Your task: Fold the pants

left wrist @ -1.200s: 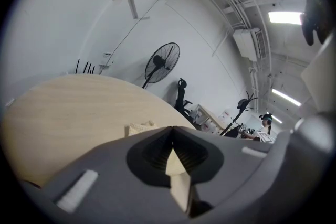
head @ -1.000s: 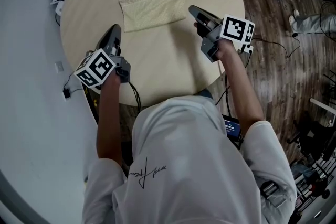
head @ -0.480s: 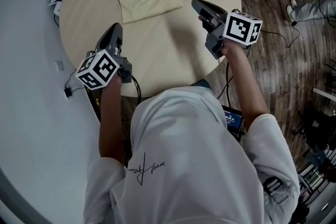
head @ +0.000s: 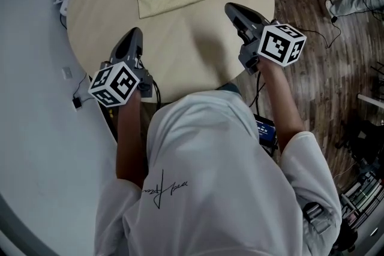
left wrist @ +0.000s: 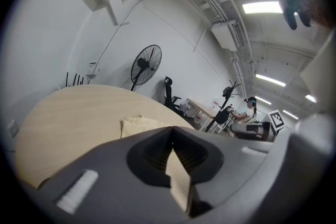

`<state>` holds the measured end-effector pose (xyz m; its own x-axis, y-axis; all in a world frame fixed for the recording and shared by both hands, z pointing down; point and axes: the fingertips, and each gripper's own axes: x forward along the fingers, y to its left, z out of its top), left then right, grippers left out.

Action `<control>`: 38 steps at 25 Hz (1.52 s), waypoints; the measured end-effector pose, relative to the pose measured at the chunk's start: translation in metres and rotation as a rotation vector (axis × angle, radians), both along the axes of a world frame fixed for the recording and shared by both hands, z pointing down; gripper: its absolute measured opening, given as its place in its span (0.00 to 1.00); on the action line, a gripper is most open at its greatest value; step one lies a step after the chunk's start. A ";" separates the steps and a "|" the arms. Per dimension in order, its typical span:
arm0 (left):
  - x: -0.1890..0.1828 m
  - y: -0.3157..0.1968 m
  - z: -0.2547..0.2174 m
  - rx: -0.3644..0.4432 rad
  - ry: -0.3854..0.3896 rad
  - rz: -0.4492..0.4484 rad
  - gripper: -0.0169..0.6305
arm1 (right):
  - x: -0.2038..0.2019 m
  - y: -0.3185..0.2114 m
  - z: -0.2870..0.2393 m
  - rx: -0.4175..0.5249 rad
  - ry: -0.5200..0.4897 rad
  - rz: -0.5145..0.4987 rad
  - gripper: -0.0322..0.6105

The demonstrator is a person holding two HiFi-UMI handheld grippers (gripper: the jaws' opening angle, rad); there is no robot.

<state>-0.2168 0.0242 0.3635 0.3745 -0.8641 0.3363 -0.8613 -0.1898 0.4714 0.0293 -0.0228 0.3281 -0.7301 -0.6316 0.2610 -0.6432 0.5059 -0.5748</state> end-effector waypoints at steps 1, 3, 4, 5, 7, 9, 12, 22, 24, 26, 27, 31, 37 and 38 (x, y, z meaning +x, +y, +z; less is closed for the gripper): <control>0.001 0.005 0.000 0.000 -0.008 -0.001 0.11 | 0.002 0.005 0.000 0.008 0.020 0.010 0.05; 0.002 0.014 -0.005 0.008 -0.030 -0.013 0.11 | 0.005 0.017 0.001 0.030 0.073 0.030 0.05; 0.003 0.018 -0.008 0.016 -0.045 -0.019 0.11 | 0.006 0.022 0.001 0.043 0.099 0.037 0.05; 0.004 0.022 -0.010 0.022 -0.062 -0.022 0.11 | 0.006 0.027 0.001 0.056 0.120 0.041 0.05; 0.006 0.029 -0.013 0.034 -0.098 -0.018 0.11 | 0.005 0.037 -0.001 0.079 0.145 0.049 0.05; 0.009 0.035 -0.012 0.046 -0.115 -0.007 0.11 | 0.003 0.046 -0.003 0.098 0.159 0.062 0.05; 0.008 0.047 -0.013 0.059 -0.096 -0.001 0.11 | -0.005 0.060 -0.007 0.127 0.177 0.072 0.05; -0.005 0.075 -0.015 0.059 -0.197 -0.038 0.09 | -0.010 0.091 -0.007 0.196 0.307 0.043 0.05; -0.009 0.079 -0.017 0.066 -0.239 -0.056 0.08 | -0.010 0.094 -0.006 0.192 0.318 0.043 0.05; -0.017 0.083 -0.019 0.072 -0.285 -0.100 0.08 | -0.013 0.096 -0.002 0.175 0.328 0.028 0.05; -0.020 0.085 -0.019 0.073 -0.297 -0.118 0.08 | -0.014 0.097 0.000 0.164 0.328 0.018 0.05; -0.024 0.087 -0.014 0.054 -0.284 -0.138 0.08 | -0.018 0.095 0.003 0.163 0.340 -0.003 0.05; -0.024 0.086 -0.003 0.019 -0.301 -0.117 0.08 | -0.016 0.092 0.003 0.154 0.364 -0.038 0.05; -0.024 0.086 -0.002 0.014 -0.301 -0.117 0.08 | -0.016 0.092 0.004 0.153 0.373 -0.043 0.05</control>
<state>-0.2407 0.1103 0.3613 0.1582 -0.9007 0.4046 -0.9780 -0.0863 0.1901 0.0137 0.0691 0.3324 -0.6298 -0.6546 0.4182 -0.7696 0.5987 -0.2219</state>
